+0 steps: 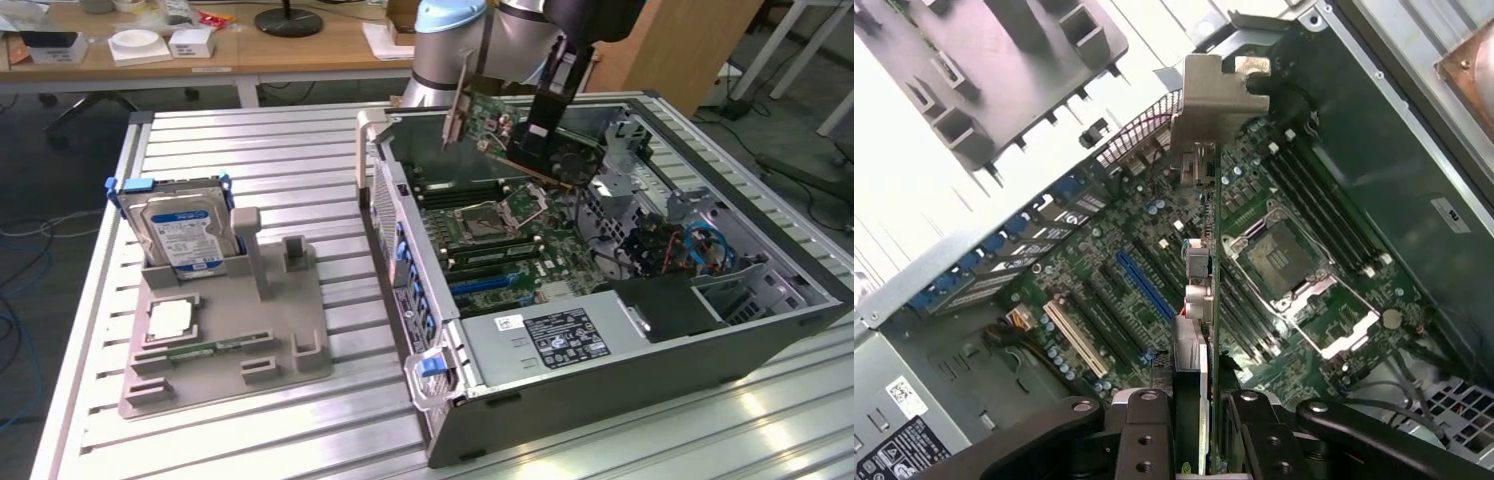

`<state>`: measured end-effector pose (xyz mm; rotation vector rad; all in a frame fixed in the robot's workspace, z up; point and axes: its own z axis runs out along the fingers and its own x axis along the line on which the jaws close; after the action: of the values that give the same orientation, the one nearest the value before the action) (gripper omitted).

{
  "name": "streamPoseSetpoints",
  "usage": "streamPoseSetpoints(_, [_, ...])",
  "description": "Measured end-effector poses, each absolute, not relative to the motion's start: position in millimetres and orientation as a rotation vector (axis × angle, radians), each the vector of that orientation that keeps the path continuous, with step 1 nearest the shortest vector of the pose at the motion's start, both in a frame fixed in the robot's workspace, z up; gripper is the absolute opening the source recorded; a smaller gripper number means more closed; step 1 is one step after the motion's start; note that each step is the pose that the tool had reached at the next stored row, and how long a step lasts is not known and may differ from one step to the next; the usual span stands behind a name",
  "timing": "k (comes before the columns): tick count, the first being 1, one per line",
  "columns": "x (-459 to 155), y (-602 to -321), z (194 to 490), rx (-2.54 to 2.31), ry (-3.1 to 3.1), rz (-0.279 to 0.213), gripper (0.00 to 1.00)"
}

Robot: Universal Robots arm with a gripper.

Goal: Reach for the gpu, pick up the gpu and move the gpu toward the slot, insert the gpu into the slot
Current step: 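Insert the gpu into the slot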

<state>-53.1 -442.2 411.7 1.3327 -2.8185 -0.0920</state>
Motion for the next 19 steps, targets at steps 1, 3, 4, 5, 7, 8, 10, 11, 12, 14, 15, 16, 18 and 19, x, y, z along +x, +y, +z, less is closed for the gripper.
streamPoseSetpoints(1, [-53.1,-442.2,411.7,1.344,-2.813,-0.092,0.26])
streamPoseSetpoints(3, [-53.1,-442.2,411.7,1.367,-2.801,-0.092,0.26])
streamPoseSetpoints(4, [-53.1,-442.2,411.7,1.378,-2.795,-0.092,0.26])
streamPoseSetpoints(5, [-53.1,-442.2,411.7,1.391,-2.789,-0.092,0.26])
streamPoseSetpoints(7, [-53.1,-442.2,411.7,1.415,-2.776,-0.092,0.26])
streamPoseSetpoints(8, [-53.1,-442.2,411.7,1.427,-2.770,-0.092,0.26])
streamPoseSetpoints(10, [-53.1,-442.2,411.7,1.451,-2.757,-0.092,0.26])
streamPoseSetpoints(11, [-53.1,-442.2,411.7,1.463,-2.750,-0.091,0.26])
streamPoseSetpoints(12, [-53.1,-442.2,411.7,1.474,-2.744,-0.091,0.26])
streamPoseSetpoints(14, [-53.1,-442.2,411.7,1.497,-2.732,-0.091,0.26])
streamPoseSetpoints(15, [-53.1,-442.2,411.7,1.508,-2.725,-0.091,0.26])
streamPoseSetpoints(16, [-53.1,-442.2,411.7,1.519,-2.719,-0.091,0.26])
streamPoseSetpoints(18, [-53.1,-442.2,411.7,1.543,-2.705,-0.091,0.26])
streamPoseSetpoints(19, [-53.1,-442.2,411.6,1.555,-2.698,-0.091,0.26])
